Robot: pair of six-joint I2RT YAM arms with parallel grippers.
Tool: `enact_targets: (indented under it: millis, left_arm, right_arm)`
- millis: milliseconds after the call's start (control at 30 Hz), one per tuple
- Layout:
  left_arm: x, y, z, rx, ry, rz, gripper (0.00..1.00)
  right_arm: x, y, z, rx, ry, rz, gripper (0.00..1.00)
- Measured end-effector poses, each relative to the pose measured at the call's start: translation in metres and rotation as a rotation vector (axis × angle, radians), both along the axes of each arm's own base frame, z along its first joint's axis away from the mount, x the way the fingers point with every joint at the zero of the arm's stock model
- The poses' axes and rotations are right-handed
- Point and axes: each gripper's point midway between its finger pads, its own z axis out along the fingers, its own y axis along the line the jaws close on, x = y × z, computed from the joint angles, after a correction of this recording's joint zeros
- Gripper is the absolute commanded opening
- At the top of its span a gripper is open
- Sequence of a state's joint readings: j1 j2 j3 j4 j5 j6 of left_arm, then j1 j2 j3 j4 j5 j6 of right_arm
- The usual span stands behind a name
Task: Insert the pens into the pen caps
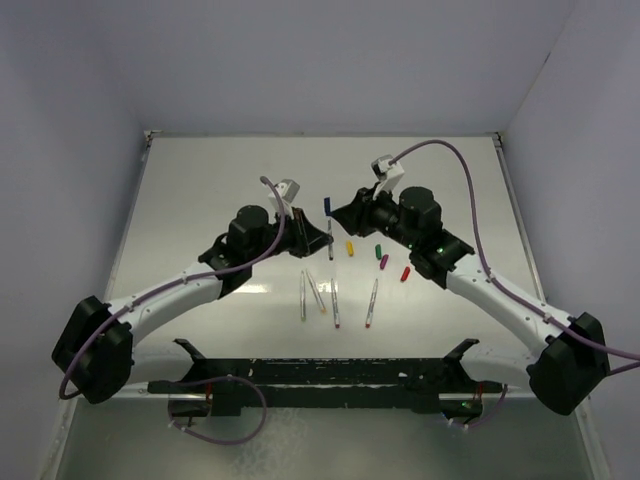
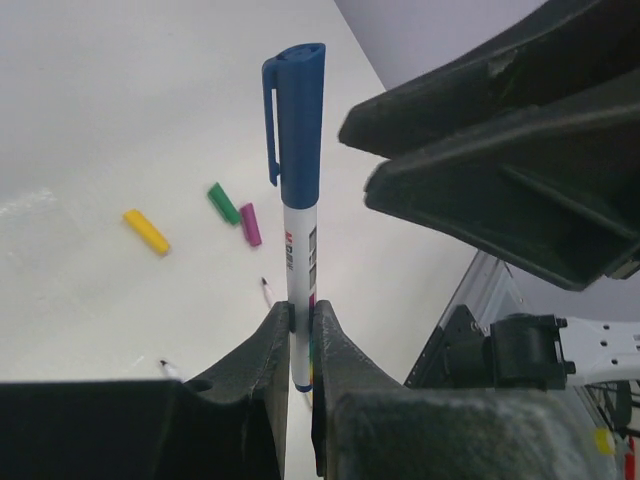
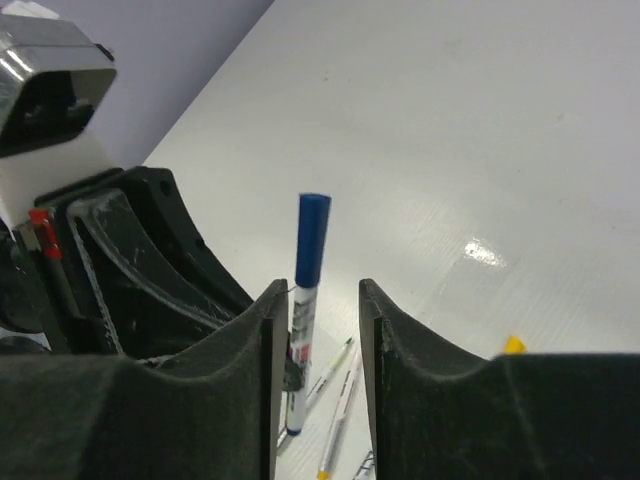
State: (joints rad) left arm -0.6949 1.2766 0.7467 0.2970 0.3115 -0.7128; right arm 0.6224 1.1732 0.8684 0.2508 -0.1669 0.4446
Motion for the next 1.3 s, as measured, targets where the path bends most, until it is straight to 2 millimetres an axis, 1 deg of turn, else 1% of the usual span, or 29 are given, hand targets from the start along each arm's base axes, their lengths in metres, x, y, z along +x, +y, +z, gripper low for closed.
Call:
enact_targets:
  millis: [67,133,167,233,300,400,467,500,600,700,767,867,933,1067,1233,1300]
  left_arm:
    - [0.005,0.011,0.004,0.003,-0.013,0.047,0.0]
    - [0.01,0.022,0.002,0.022,-0.018,0.094,0.0]
    - [0.01,0.027,-0.001,0.039,-0.011,0.112,0.0]
    - [0.01,0.034,-0.013,0.077,0.014,0.139,0.0]
    - [0.008,0.042,-0.028,0.121,0.047,0.165,0.0]
    - [0.008,0.053,-0.052,0.196,0.106,0.207,0.0]
    - [0.01,0.061,-0.067,0.251,0.155,0.236,0.0]
    - [0.017,0.069,-0.082,0.289,0.198,0.261,0.0]
    - [0.034,0.091,-0.112,0.381,0.312,0.33,0.0]
    - [0.046,0.112,-0.136,0.464,0.402,0.385,0.0]
    - [0.049,0.121,-0.147,0.515,0.442,0.406,0.0]
    - [0.054,0.127,-0.156,0.573,0.476,0.416,0.0]
    - [0.059,0.129,-0.16,0.605,0.486,0.418,0.0]
    - [0.068,0.134,-0.172,0.667,0.508,0.429,0.01]
    - [0.068,0.142,-0.188,0.73,0.545,0.441,0.03]
    - [0.071,0.144,-0.189,0.738,0.549,0.449,0.07]
  right_arm:
    - [0.001,0.001,0.002,-0.024,0.008,-0.004,0.5]
    - [0.005,0.001,0.01,-0.039,-0.002,-0.016,0.51]
    - [0.009,0.0,0.017,-0.045,-0.016,-0.032,0.52]
    - [0.015,-0.003,0.036,-0.039,-0.062,-0.059,0.56]
    - [0.019,-0.007,0.051,-0.033,-0.099,-0.085,0.61]
    - [0.02,-0.015,0.06,-0.033,-0.124,-0.124,0.62]
    - [0.019,-0.02,0.061,-0.039,-0.125,-0.142,0.62]
    - [0.019,-0.023,0.059,-0.046,-0.12,-0.156,0.62]
    - [0.017,-0.032,0.049,-0.075,-0.096,-0.187,0.61]
    - [0.015,-0.041,0.035,-0.111,-0.067,-0.216,0.61]
    - [0.011,-0.047,0.022,-0.141,-0.042,-0.23,0.61]
    - [0.007,-0.055,0.008,-0.175,-0.011,-0.246,0.61]
    - [0.004,-0.058,0.003,-0.188,0.002,-0.25,0.61]
    - [0.002,-0.059,-0.001,-0.193,0.021,-0.251,0.61]
    - [-0.001,-0.06,-0.014,-0.203,0.055,-0.253,0.61]
    - [-0.003,-0.061,-0.019,-0.207,0.069,-0.254,0.61]
